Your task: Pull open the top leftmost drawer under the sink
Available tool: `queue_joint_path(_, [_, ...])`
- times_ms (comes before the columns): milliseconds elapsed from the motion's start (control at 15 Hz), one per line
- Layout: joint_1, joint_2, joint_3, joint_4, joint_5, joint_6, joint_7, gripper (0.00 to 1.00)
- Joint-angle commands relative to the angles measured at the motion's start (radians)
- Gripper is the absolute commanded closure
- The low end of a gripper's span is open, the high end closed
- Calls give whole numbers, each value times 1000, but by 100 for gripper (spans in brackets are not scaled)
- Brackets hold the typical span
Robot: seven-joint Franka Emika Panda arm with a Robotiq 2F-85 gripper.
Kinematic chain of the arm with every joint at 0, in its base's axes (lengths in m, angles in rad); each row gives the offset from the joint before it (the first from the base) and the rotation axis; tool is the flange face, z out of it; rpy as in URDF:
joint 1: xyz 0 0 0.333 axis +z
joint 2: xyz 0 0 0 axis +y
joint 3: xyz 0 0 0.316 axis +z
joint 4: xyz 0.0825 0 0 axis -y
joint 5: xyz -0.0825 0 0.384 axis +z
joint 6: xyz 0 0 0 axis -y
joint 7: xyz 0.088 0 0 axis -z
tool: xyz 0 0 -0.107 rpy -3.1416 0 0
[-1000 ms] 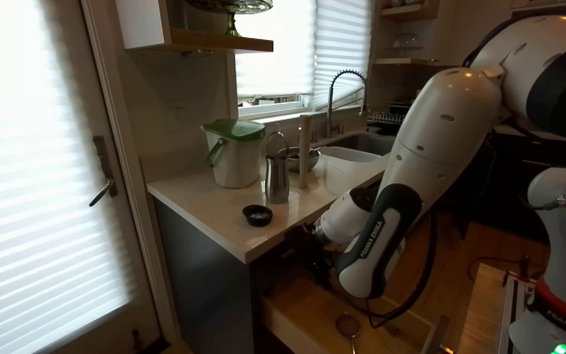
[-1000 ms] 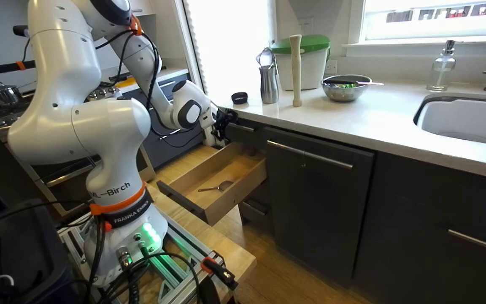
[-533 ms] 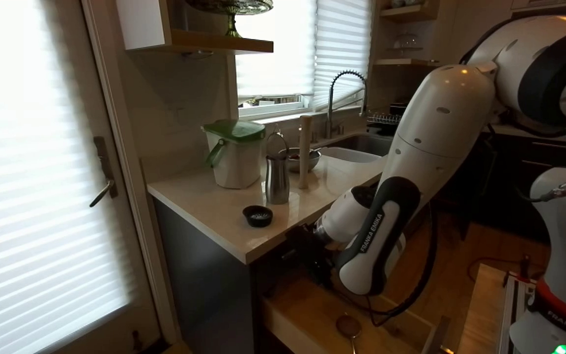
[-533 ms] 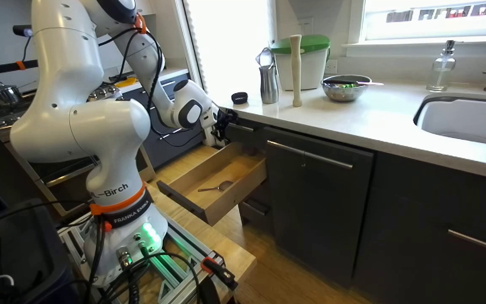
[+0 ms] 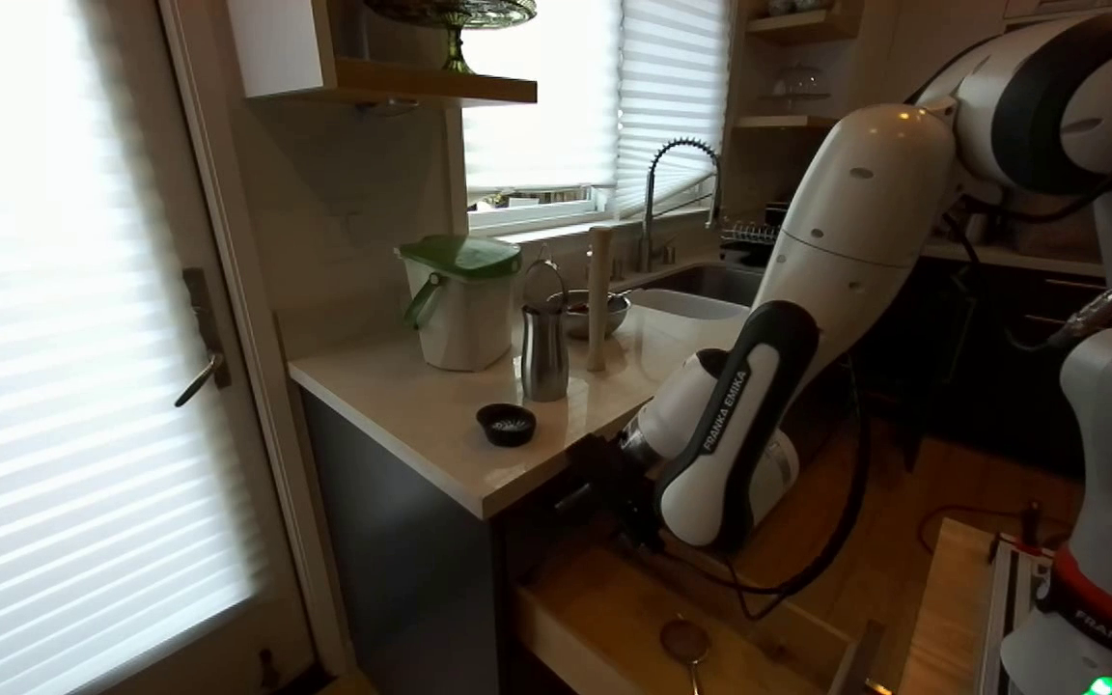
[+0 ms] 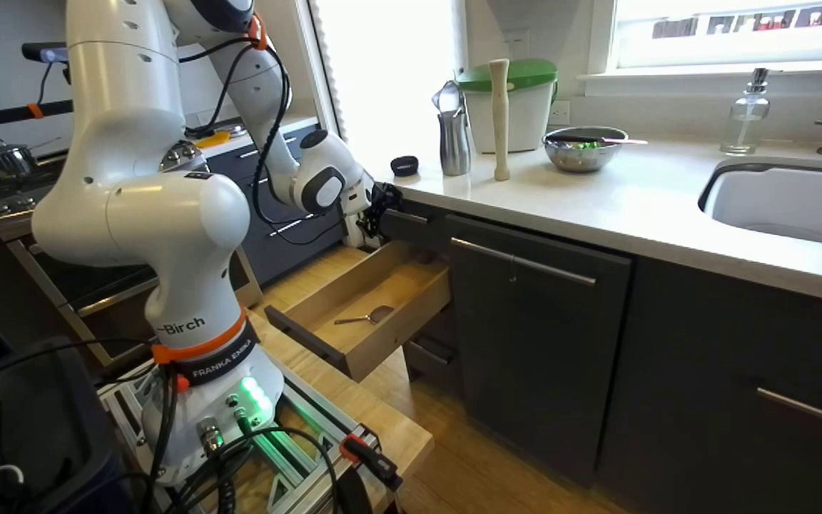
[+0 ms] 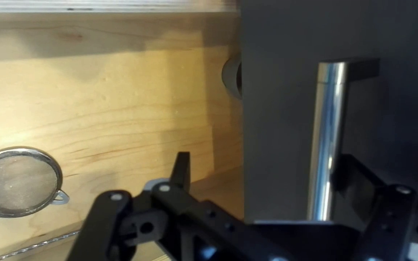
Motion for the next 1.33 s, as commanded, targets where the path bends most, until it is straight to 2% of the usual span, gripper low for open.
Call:
queue_joint_path(0, [-16, -42, 94, -128, -7, -43, 40, 0])
queue_joint_path(67, [-65, -51, 161, -142, 47, -23, -11, 0])
queue_joint_path(333, [-135, -79, 265, -200, 122, 26, -38, 0])
queue_joint_path(400, [-87, -92, 222, -218, 125, 19, -13, 0])
queue_joint_path(667, [56, -144, 188, -291, 338, -57, -82, 0])
queue_joint_path(733, [135, -156, 144, -311, 454, -50, -141, 0])
queue_joint_path(867, [261, -100, 43, -281, 604, 1, -245, 0])
queue_joint_path(1000, [358, -75, -17, -261, 765, 61, -355, 0])
queue_joint_path(1133, [427, -58, -68, -247, 929, 96, -478, 0])
queue_joint_path(1267, [435, -74, -74, -241, 1089, 123, -622, 0])
